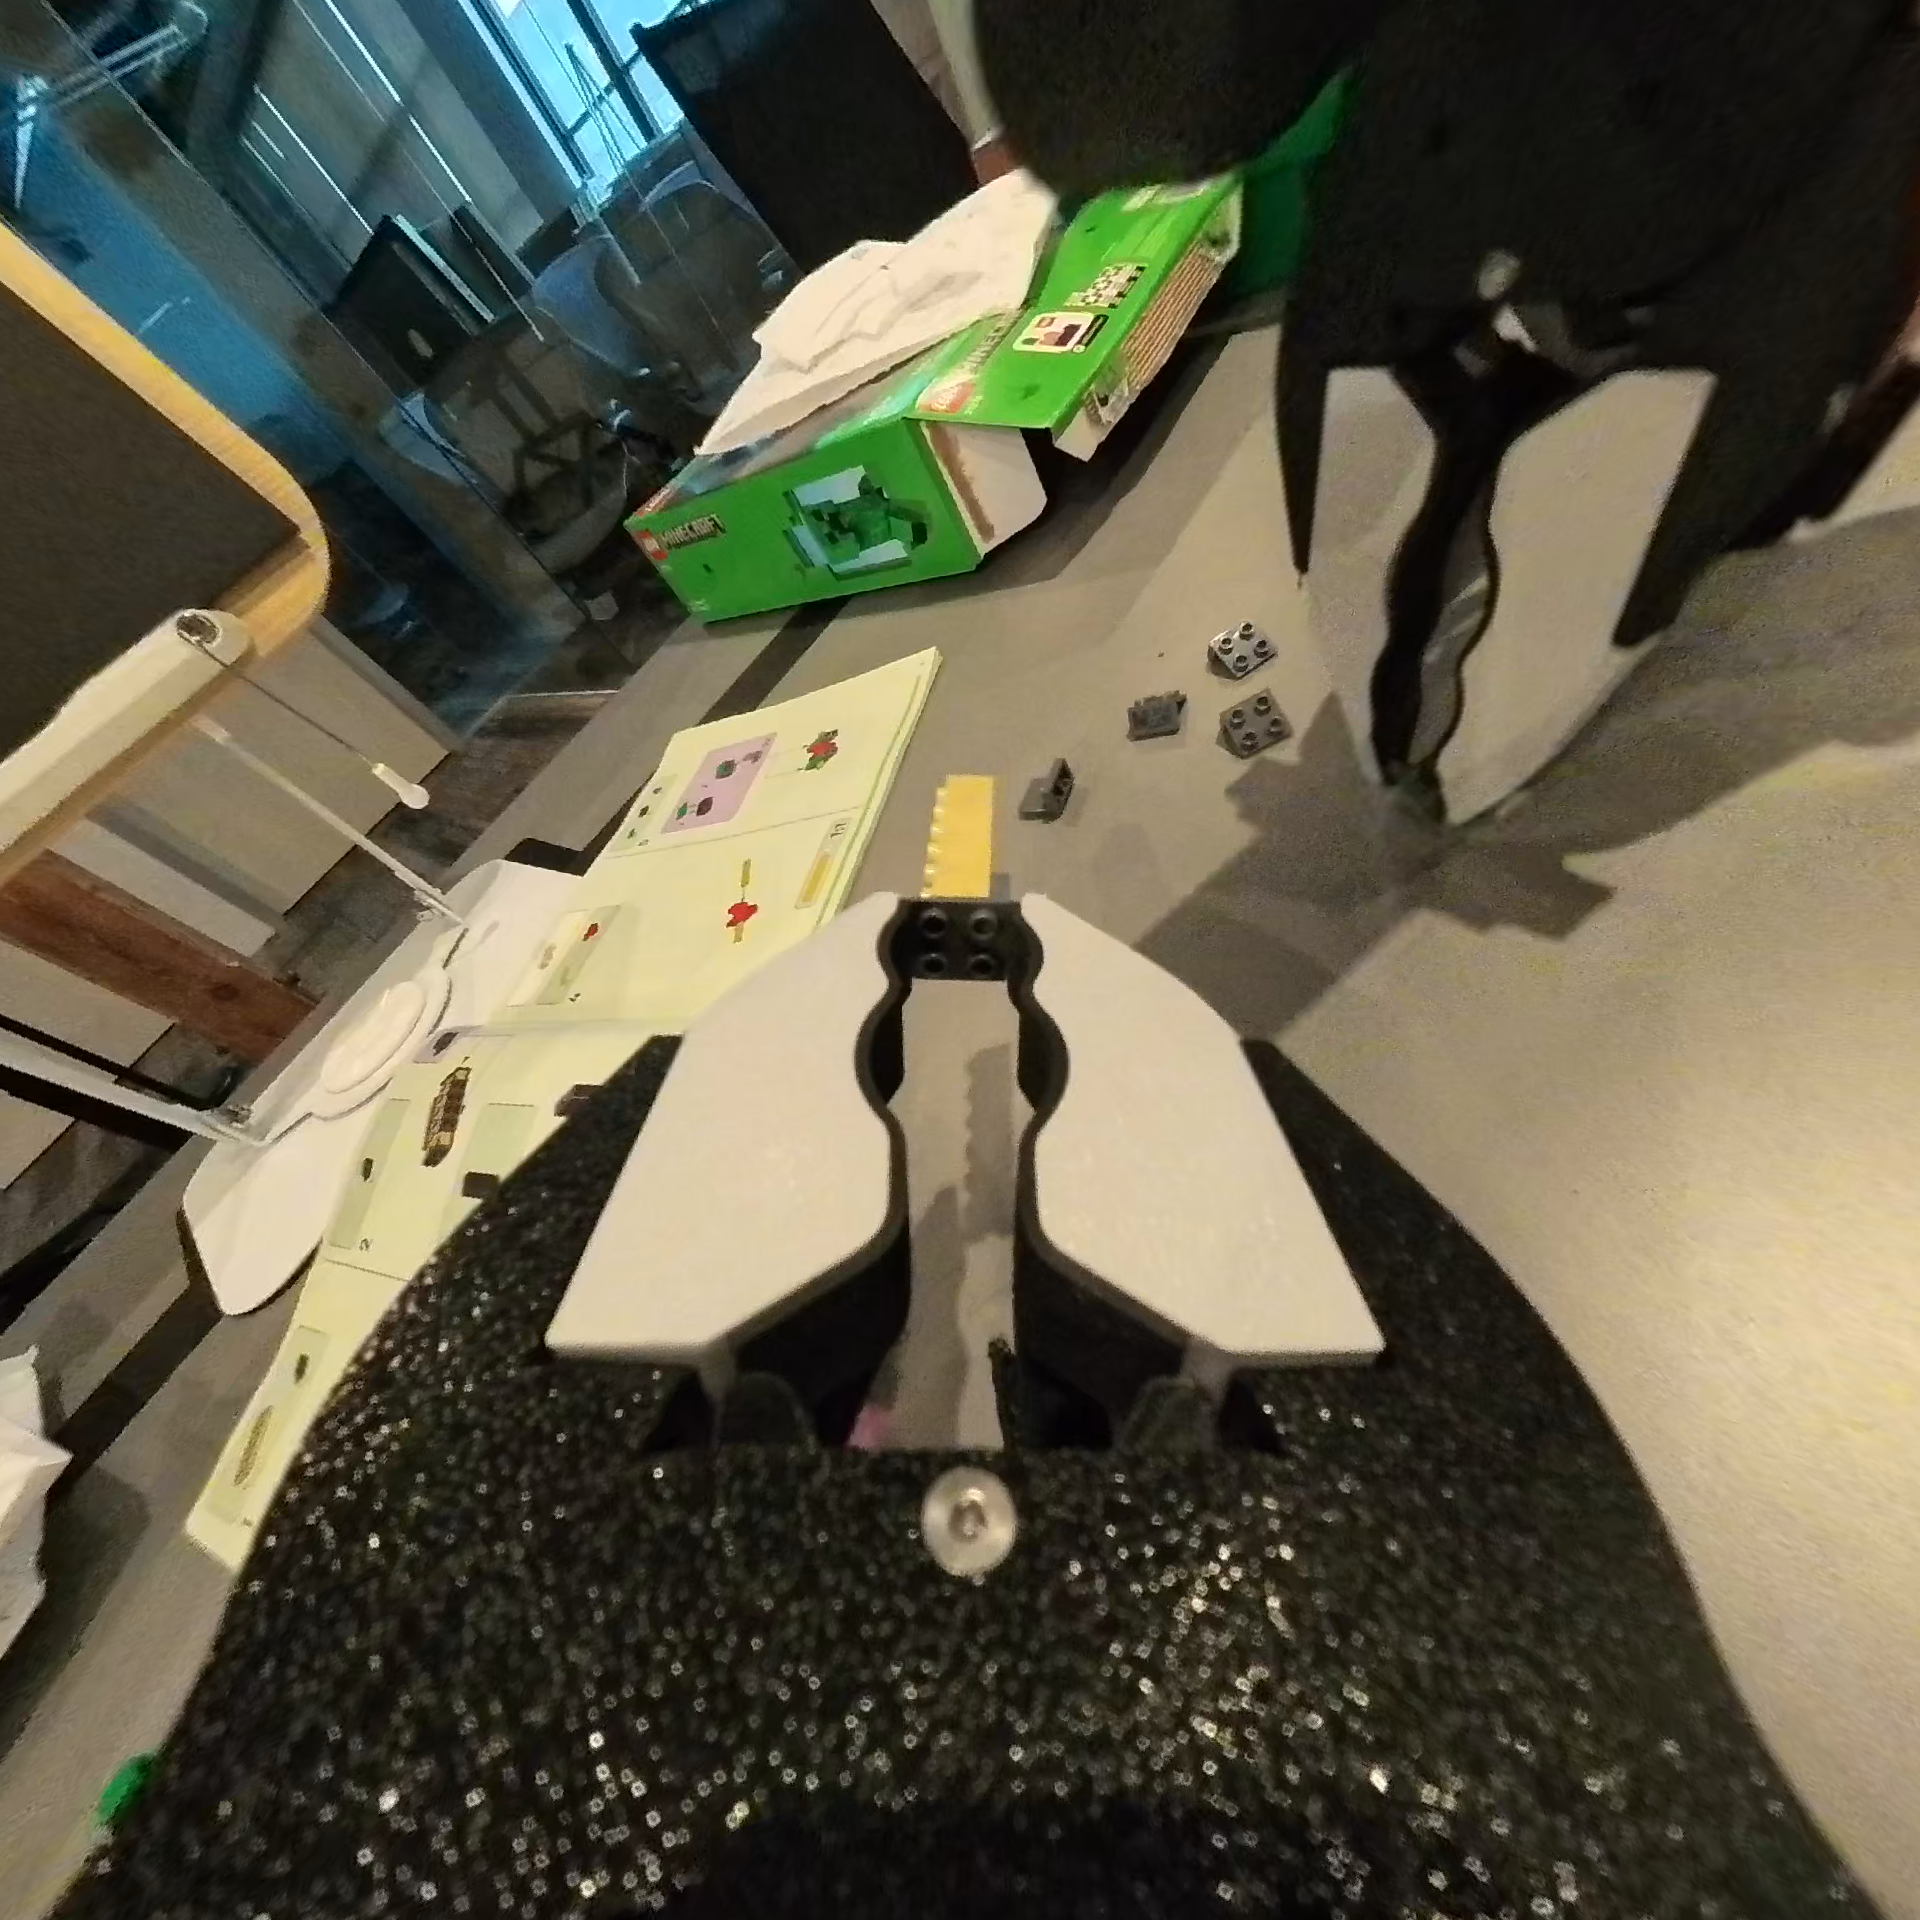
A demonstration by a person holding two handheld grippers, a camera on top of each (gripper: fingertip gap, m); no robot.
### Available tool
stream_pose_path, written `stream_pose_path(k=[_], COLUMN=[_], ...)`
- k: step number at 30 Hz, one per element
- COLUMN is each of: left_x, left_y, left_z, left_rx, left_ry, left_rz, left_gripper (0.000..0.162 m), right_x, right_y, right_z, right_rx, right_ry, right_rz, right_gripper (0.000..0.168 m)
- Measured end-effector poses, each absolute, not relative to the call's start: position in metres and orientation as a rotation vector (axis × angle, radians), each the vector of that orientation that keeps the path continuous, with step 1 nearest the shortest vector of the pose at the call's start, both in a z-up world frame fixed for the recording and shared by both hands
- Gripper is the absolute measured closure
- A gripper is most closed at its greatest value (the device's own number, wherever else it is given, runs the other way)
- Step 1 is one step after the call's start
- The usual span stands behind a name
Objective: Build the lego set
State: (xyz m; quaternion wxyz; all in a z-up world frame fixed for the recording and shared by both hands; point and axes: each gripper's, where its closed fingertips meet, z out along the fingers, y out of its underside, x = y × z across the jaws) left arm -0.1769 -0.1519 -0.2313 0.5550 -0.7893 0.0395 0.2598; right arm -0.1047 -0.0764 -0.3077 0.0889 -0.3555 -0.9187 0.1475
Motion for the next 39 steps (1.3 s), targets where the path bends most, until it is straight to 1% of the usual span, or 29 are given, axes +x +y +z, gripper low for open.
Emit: stream_pose_path(k=[1, 4, 9, 15, 18, 22, 26, 29, 34, 39], left_x=[-0.177, -0.179, -0.180, -0.185, -0.190, -0.194, -0.195, -0.194, -0.193, -0.190], left_y=[-0.152, -0.154, -0.155, -0.158, -0.162, -0.165, -0.166, -0.165, -0.164, -0.162], left_z=[-0.231, -0.230, -0.229, -0.228, -0.227, -0.225, -0.225, -0.226, -0.226, -0.226], left_rx=[-1.863, -1.860, -1.854, -1.854, -1.849, -1.839, -1.839, -1.845, -1.845, -1.843], left_ry=[0.092, 0.084, 0.076, 0.057, 0.029, 0.002, 0.000, 0.009, 0.011, 0.028], left_rz=[0.616, 0.620, 0.625, 0.648, 0.659, 0.660, 0.659, 0.659, 0.655, 0.650], left_gripper=[0.146, 0.146, 0.146, 0.146, 0.146, 0.146, 0.146, 0.146, 0.146, 0.146], right_x=[-0.101, -0.084, -0.070, -0.068, -0.068, -0.070, -0.073, -0.074, -0.072, -0.059], right_y=[-0.068, -0.042, -0.015, -0.010, -0.011, -0.014, -0.017, -0.015, -0.011, -0.004], right_z=[-0.307, -0.305, -0.309, -0.308, -0.309, -0.309, -0.310, -0.306, -0.284, -0.276], right_rx=[-1.053, -1.038, -0.967, -0.867, -0.825, -0.797, -0.809, -0.810, -0.944, -0.922], right_ry=[-2.810, -3.018, -3.121, -3.126, -3.132, -3.130, -3.124, -3.102, -3.007, -2.866], right_rz=[0.348, 0.015, -0.447, -0.746, -0.818, -0.810, -0.751, -0.692, -0.285, 0.160], right_gripper=[0.153, 0.153, 0.152, 0.153, 0.153, 0.152, 0.144, 0.141, 0.136, 0.134])
